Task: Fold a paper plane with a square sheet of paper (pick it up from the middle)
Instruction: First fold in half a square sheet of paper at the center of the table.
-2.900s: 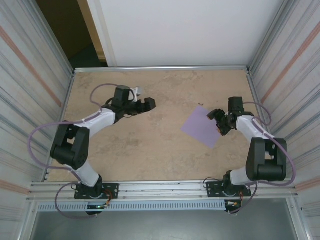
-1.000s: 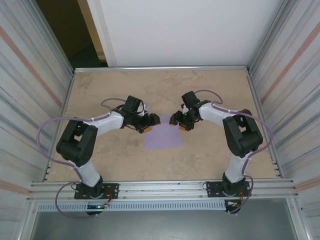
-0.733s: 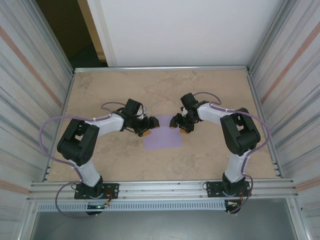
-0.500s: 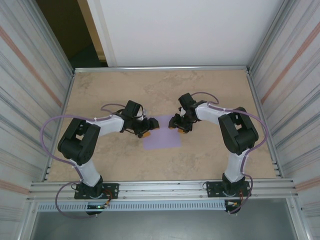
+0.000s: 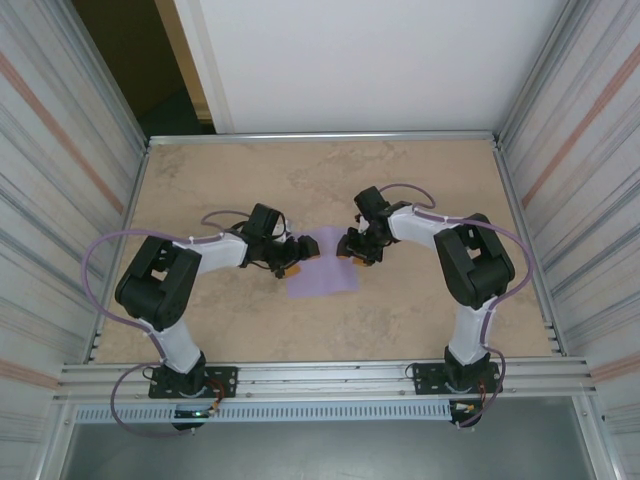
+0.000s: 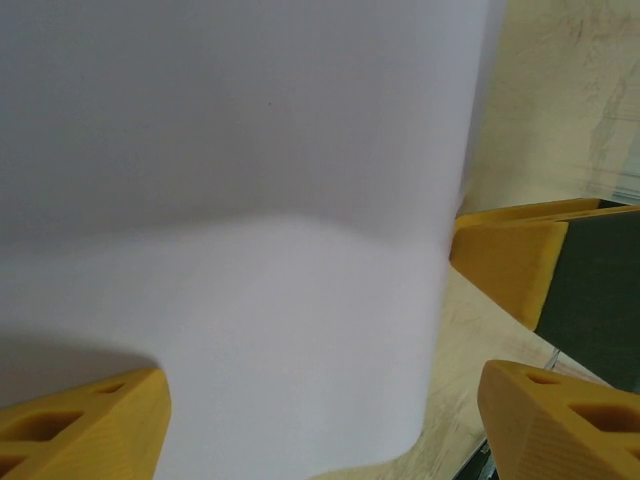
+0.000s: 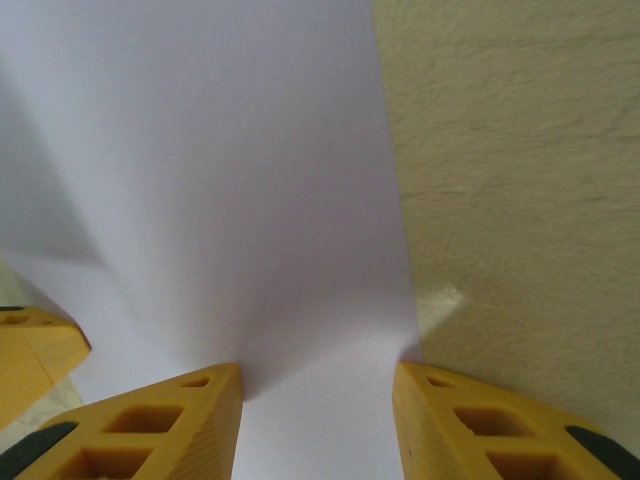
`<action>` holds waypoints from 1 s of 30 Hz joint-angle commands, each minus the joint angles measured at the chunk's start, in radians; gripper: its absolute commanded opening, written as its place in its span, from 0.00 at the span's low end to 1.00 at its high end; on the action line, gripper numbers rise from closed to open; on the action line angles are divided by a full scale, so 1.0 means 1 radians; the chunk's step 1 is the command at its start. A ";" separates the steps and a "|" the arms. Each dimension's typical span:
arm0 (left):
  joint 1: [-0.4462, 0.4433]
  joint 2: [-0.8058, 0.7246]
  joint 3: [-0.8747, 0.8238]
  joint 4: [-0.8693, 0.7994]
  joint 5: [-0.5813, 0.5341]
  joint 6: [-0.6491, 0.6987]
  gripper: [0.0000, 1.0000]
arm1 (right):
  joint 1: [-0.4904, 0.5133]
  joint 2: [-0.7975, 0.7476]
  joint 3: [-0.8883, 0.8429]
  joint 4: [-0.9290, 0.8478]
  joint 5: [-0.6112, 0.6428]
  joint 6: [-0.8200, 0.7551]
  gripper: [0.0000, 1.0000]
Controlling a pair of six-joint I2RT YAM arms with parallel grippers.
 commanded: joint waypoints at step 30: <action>0.018 -0.007 0.007 -0.040 -0.015 0.041 0.64 | 0.107 0.096 -0.006 0.089 -0.055 0.080 0.39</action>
